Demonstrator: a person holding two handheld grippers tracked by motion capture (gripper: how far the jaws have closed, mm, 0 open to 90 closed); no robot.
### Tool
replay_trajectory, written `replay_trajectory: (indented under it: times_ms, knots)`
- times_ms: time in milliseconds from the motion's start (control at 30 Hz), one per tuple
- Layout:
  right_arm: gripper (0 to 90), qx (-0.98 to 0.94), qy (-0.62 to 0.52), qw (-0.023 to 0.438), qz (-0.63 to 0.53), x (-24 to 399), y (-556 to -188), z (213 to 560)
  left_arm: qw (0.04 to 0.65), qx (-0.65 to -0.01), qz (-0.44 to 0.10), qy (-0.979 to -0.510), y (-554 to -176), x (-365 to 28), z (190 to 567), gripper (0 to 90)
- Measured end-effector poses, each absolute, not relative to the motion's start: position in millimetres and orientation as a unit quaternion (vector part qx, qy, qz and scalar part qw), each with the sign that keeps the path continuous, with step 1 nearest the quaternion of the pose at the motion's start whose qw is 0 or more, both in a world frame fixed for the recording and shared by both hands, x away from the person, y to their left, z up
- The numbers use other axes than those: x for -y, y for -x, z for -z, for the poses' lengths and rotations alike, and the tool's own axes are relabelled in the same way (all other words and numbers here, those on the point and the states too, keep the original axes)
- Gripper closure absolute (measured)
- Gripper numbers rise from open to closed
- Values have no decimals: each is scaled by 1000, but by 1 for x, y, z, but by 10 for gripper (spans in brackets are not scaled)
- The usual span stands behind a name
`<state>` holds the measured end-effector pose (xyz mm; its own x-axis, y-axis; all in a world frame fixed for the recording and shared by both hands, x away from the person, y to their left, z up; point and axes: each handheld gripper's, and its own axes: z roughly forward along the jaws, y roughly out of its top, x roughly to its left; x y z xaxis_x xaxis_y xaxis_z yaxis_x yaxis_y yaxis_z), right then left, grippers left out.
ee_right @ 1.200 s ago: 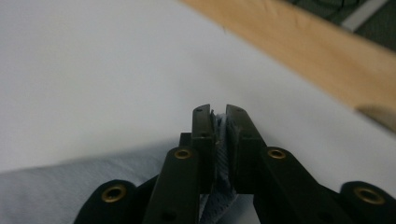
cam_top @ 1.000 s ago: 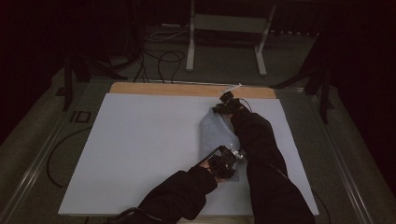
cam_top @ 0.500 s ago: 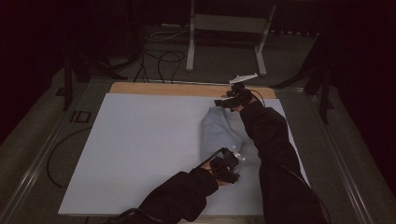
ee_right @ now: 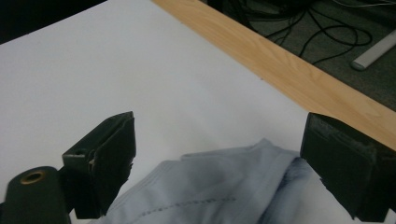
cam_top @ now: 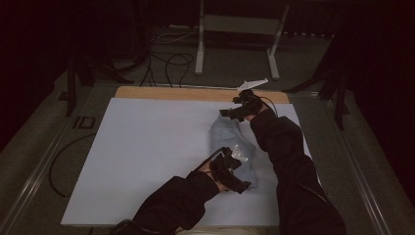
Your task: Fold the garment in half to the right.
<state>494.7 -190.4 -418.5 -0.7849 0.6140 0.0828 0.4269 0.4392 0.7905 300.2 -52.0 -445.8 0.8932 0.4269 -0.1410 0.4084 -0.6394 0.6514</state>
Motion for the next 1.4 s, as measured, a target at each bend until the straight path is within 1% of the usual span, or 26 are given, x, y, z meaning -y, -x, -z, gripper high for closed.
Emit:
replay_trajectory:
  times_ms: [100,167,200,233,500,700,833,1167,1367,1400]
  knots:
    - [102,-842,-306,108,-430,188,-489,420,361,-226,-24,-904,-305,41,444,134]
    - [102,-840,-308,106,-434,188,-484,420,356,-220,-37,-907,-307,33,442,74]
    - [102,-840,-308,106,-435,189,-480,421,356,-219,-44,-907,-307,31,442,24]
    - [102,-840,-308,107,-435,189,-478,421,358,-219,-51,-906,-308,25,441,10]
    - [101,-838,-293,108,-448,188,-451,424,377,-234,-85,-892,-318,-8,432,1]
    - [101,-840,-278,106,-453,187,-432,424,385,-243,-90,-886,-326,-31,426,1]
    - [101,-837,-270,100,-465,187,-417,424,396,-237,-88,-883,-328,-46,424,1]
    - [101,-841,-253,96,-468,183,-378,429,400,-236,-89,-881,-328,-66,423,1]
    - [101,-836,-253,94,-478,190,-360,433,402,-226,-89,-883,-325,-72,423,1]
    - [101,-832,-256,91,-483,195,-352,437,401,-223,-94,-884,-323,-76,423,1]
